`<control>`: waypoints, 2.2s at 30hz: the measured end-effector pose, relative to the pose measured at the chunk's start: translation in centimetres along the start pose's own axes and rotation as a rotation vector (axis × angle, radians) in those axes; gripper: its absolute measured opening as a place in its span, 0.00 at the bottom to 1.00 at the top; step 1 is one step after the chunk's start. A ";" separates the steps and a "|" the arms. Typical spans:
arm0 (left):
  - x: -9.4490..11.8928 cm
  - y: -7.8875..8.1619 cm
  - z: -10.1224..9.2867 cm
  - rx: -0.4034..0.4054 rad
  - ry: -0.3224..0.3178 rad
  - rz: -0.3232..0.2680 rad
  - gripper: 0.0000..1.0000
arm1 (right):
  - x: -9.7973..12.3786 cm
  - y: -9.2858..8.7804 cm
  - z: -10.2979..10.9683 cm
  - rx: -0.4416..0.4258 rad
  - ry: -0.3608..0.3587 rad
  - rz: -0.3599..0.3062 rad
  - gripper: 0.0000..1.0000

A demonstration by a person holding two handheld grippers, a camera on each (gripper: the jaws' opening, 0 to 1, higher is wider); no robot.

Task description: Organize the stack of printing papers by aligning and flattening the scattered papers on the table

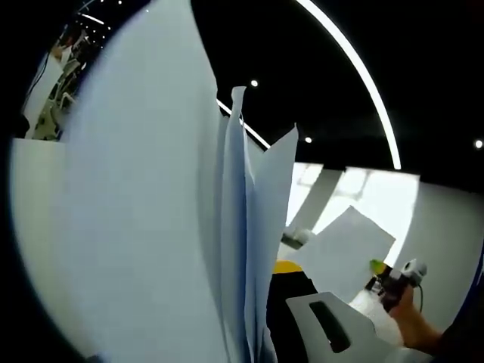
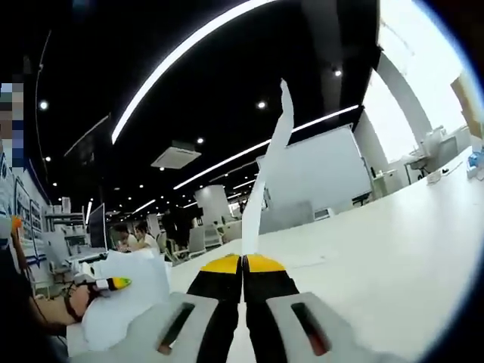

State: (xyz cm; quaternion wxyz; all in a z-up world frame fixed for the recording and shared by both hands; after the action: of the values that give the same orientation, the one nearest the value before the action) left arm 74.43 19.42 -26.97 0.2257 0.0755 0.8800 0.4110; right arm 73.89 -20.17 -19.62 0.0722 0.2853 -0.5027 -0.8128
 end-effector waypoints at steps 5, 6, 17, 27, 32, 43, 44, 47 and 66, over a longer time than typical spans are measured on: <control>0.0 0.0 0.1 0.000 0.000 0.000 0.06 | -0.1 0.8 0.4 0.016 -0.001 -0.003 0.00; 0.0 0.0 0.1 -0.001 0.000 0.000 0.06 | -0.1 0.8 0.4 0.017 -0.001 -0.003 0.00; 0.0 0.1 0.3 0.002 0.001 -0.001 0.06 | -0.4 1.8 2.2 0.058 0.049 0.024 0.00; 0.0 0.1 0.3 0.007 0.000 -0.003 0.06 | -1.3 2.7 4.0 0.064 0.094 0.051 0.00; 0.0 0.1 0.3 0.010 -0.001 -0.004 0.06 | -1.6 2.9 5.5 0.082 0.125 0.075 0.00; 0.1 -0.1 -0.1 0.014 -0.003 -0.004 0.06 | -1.9 4.0 8.5 0.045 0.210 0.095 0.00; 0.1 -0.1 -0.1 0.014 -0.002 -0.004 0.06 | -1.9 4.0 8.8 0.043 0.217 0.097 0.00; 0.1 -0.1 -0.1 0.017 -0.002 -0.004 0.06 | -1.9 4.1 9.5 0.057 0.229 0.103 0.00; 0.1 0.1 0.1 0.022 -0.001 -0.007 0.06 | -1.6 4.3 11.9 0.080 0.302 0.133 0.00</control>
State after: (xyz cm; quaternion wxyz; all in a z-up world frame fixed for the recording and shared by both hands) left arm 74.40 19.56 -27.00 0.2270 0.0750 0.8845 0.4006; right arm 68.11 -12.36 -11.39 0.1892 0.3731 -0.5360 -0.7333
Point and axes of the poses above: the point that each gripper's makers call its tool centre point, and the gripper's own axes: x roughly backward along the fingers, z roughly to its left, y roughly out of its top, the point moved 3 cm from there along x, roughly backward along the fingers, and after that the axes turned 12 degrees about -z, right-handed, at the moved point
